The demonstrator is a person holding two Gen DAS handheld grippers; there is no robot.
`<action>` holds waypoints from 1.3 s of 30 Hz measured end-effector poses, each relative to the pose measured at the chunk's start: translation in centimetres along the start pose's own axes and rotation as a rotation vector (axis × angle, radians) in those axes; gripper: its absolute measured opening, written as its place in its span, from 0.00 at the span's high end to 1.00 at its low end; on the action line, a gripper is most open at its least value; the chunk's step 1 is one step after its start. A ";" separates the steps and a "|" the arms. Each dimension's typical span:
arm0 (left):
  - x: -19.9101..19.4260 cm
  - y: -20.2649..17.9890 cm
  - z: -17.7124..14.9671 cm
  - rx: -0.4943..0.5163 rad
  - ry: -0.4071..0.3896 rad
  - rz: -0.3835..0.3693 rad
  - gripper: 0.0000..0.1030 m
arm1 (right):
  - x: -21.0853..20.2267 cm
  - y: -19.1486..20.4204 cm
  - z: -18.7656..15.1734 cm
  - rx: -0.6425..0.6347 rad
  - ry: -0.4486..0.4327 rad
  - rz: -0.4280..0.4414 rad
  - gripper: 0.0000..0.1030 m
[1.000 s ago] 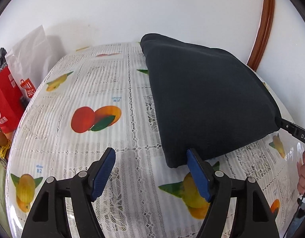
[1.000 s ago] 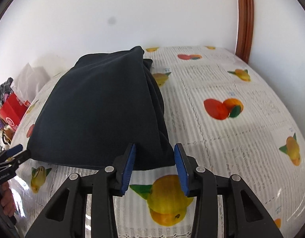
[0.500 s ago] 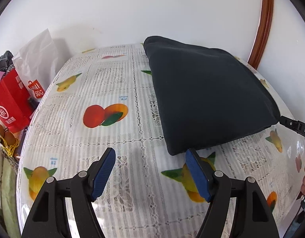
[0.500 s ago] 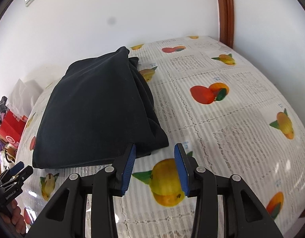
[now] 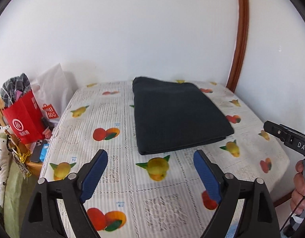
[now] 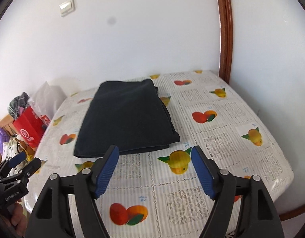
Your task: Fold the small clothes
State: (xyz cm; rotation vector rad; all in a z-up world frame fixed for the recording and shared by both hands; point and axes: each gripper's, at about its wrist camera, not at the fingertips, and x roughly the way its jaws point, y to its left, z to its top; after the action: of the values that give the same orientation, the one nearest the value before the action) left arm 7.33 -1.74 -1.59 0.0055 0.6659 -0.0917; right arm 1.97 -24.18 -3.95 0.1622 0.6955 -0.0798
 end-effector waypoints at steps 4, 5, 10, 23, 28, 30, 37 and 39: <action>-3.3 -1.1 -0.3 0.015 -0.054 0.044 0.09 | -4.0 0.2 -0.8 0.005 -0.058 -0.012 0.11; -4.0 -1.2 -0.4 0.013 -0.056 0.041 0.07 | -4.7 0.4 -1.1 0.000 -0.072 -0.022 0.07; -6.8 -2.0 -1.5 0.007 -0.063 0.046 0.06 | -7.9 1.1 -2.6 -0.048 -0.117 -0.066 0.00; -9.3 -2.3 -2.0 0.014 -0.088 0.069 0.05 | -11.1 1.0 -4.0 -0.071 -0.113 -0.092 0.00; -9.2 -2.3 -2.3 0.013 -0.082 0.069 0.05 | -10.8 0.7 -4.2 -0.078 -0.109 -0.108 0.00; -9.1 -2.3 -2.3 0.013 -0.080 0.072 0.05 | -10.8 0.6 -4.3 -0.073 -0.106 -0.106 0.00; -8.8 -2.1 -2.6 0.011 -0.068 0.070 0.05 | -10.7 0.7 -4.4 -0.074 -0.106 -0.116 0.00; -8.8 -2.1 -2.6 0.012 -0.070 0.077 0.05 | -10.7 0.7 -4.4 -0.074 -0.106 -0.119 0.00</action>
State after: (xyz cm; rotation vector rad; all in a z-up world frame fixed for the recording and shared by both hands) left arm -1.39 -3.02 1.83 0.0391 0.5942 -0.0214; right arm -8.95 -22.48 -0.32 0.0454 0.6011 -0.1755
